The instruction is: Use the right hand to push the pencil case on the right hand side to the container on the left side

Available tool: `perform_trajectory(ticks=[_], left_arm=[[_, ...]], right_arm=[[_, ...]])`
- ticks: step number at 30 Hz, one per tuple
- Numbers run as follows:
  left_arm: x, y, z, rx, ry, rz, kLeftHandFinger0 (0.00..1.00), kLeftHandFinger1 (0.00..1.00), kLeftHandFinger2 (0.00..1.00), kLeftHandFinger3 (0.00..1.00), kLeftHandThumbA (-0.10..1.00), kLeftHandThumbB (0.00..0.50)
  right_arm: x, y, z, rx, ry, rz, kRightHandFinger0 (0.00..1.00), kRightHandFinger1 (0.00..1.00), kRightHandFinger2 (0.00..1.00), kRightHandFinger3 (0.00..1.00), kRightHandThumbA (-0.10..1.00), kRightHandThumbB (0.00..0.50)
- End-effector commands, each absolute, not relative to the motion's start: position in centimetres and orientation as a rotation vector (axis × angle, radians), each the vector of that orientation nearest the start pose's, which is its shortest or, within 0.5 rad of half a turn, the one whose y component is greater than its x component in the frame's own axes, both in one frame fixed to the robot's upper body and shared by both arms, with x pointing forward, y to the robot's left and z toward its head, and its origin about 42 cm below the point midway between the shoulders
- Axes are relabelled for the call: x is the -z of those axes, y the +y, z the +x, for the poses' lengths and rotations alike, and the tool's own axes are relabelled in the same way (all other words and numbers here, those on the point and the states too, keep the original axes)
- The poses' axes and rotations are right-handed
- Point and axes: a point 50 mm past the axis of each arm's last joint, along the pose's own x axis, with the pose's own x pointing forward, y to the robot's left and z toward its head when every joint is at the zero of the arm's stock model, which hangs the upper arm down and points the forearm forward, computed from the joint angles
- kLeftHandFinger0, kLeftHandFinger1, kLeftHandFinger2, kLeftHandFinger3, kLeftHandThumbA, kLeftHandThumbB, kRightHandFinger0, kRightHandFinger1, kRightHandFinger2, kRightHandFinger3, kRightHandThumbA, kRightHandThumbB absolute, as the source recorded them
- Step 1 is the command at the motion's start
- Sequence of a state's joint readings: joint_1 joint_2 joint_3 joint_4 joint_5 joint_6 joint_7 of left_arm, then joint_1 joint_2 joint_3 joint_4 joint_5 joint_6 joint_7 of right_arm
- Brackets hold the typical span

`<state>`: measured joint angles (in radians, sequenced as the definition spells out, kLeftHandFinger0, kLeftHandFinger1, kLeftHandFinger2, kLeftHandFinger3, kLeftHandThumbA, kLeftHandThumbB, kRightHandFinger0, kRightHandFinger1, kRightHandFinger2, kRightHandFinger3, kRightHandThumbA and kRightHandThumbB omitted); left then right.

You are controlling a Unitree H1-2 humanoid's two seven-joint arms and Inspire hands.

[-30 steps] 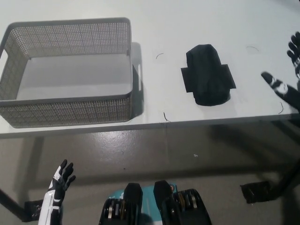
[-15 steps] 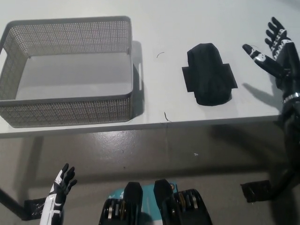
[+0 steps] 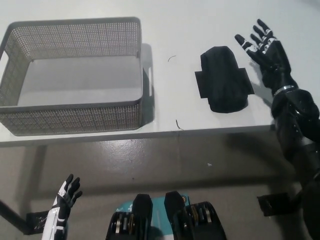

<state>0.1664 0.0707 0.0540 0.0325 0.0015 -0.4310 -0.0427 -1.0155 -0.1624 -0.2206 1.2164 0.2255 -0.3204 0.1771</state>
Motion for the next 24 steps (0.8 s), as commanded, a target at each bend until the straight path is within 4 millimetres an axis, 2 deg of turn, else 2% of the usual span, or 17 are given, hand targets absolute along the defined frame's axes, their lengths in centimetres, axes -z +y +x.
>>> perform_trajectory(ticks=[1, 3, 5, 20, 24], left_arm=[[-8.8, 25.2, 22.0, -0.022, -0.309, 0.082, 1.0, 1.0, 1.0, 1.0, 1.0, 0.163], [-9.0, 25.3, 21.8, -0.023, -0.313, 0.082, 1.0, 1.0, 1.0, 1.0, 1.0, 0.164], [-9.1, 25.4, 21.8, -0.021, -0.315, 0.08, 1.0, 1.0, 1.0, 1.0, 1.0, 0.165], [-10.1, 25.7, 22.0, -0.012, -0.353, 0.07, 1.0, 1.0, 1.0, 1.0, 1.0, 0.178], [-10.3, 25.7, 21.9, -0.011, -0.36, 0.073, 1.0, 1.0, 1.0, 1.0, 1.0, 0.183]], right_arm=[[-25.8, -21.3, 56.8, -0.139, -0.232, 0.261, 1.0, 1.0, 1.0, 1.0, 1.0, 0.326], [-25.0, -21.1, 56.6, -0.15, -0.217, 0.274, 1.0, 1.0, 1.0, 1.0, 1.0, 0.317], [-24.3, -21.1, 56.4, -0.146, -0.202, 0.267, 1.0, 1.0, 1.0, 1.0, 1.0, 0.332], [-21.3, -22.0, 55.4, -0.129, -0.146, 0.276, 1.0, 1.0, 1.0, 1.0, 1.0, 0.314], [-20.6, -21.6, 55.2, -0.125, -0.116, 0.31, 1.0, 1.0, 1.0, 1.0, 1.0, 0.315]])
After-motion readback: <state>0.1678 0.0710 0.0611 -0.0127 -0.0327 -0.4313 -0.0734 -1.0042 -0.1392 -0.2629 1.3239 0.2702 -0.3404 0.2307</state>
